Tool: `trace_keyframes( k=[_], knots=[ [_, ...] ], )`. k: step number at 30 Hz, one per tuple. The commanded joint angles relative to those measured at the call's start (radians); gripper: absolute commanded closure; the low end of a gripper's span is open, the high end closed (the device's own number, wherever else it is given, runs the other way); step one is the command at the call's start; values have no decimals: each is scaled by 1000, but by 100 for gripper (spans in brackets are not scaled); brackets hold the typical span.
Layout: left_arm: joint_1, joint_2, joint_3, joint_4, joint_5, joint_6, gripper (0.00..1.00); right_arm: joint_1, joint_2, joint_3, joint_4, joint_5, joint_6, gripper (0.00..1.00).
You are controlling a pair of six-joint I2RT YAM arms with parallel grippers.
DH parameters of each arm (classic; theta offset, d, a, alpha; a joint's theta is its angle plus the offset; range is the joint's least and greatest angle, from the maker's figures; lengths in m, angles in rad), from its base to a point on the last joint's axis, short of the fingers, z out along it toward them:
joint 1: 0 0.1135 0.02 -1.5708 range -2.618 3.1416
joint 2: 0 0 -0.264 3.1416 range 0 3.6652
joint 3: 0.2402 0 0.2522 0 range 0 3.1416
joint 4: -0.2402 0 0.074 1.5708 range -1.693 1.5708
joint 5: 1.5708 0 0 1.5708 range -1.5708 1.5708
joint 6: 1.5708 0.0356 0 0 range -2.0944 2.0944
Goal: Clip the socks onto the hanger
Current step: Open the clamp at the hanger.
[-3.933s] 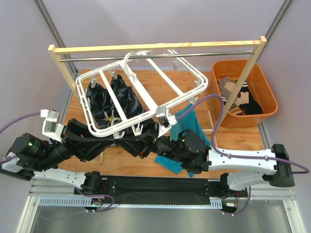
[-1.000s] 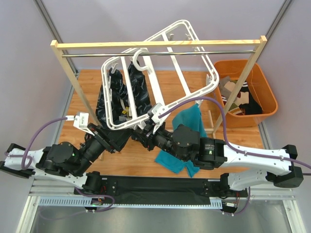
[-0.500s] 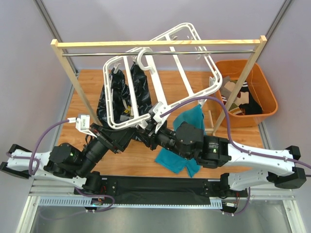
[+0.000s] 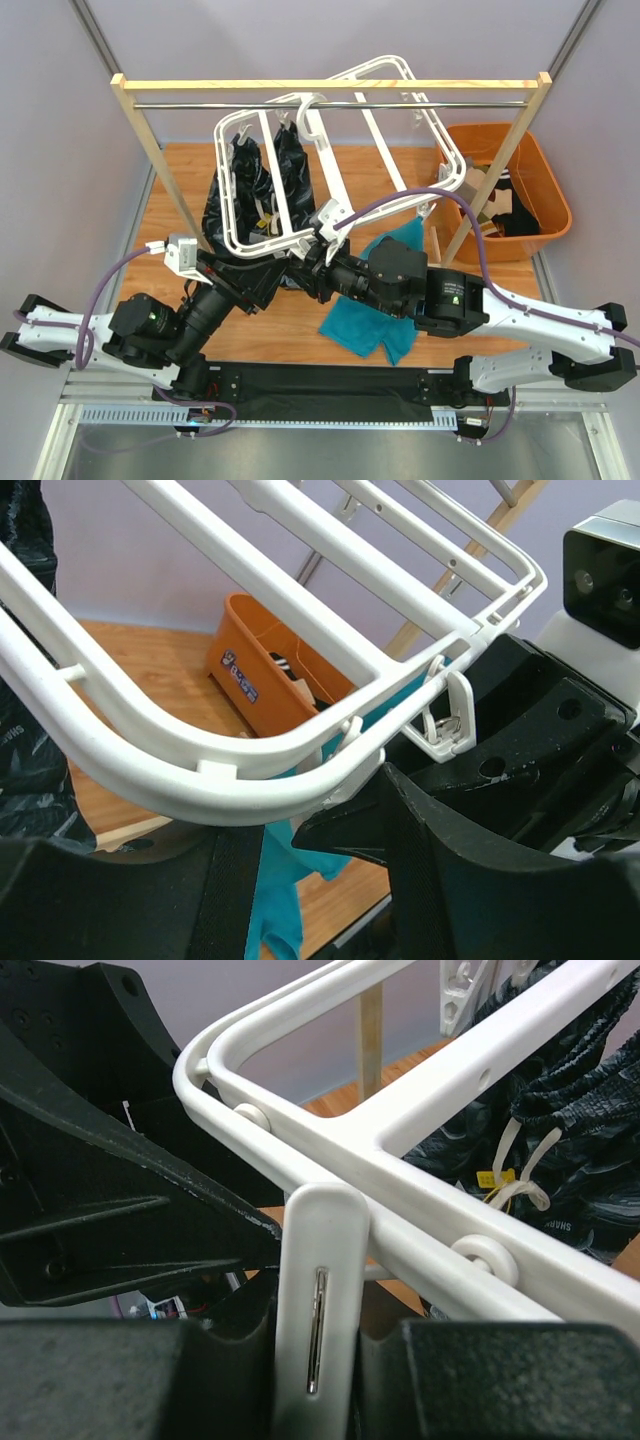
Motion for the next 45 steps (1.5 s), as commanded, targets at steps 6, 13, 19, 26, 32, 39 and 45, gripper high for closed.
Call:
trace_keyframes(
  k=[6,13,19,26,32,39,45],
  knots=[
    [-3,8,20,-44,75,-13,38,1,37,13,-243,-136,-57,100],
    [-3,19,20,-8,43,2,38,-1,28,-1,-194,-160,-42,100],
    [-3,60,47,-1,-29,-1,50,1,-7,-40,-142,-180,-23,99],
    [-3,90,64,-12,-114,-43,83,1,-52,-71,-154,-177,-5,78],
    [-3,80,90,-104,-135,-156,100,1,-177,-184,-122,-116,30,43],
    [-3,70,113,-179,-122,-268,100,1,-286,-298,39,-70,115,35],
    [-3,60,138,-265,-115,-392,100,1,-343,-254,-37,103,279,39]
  ],
)
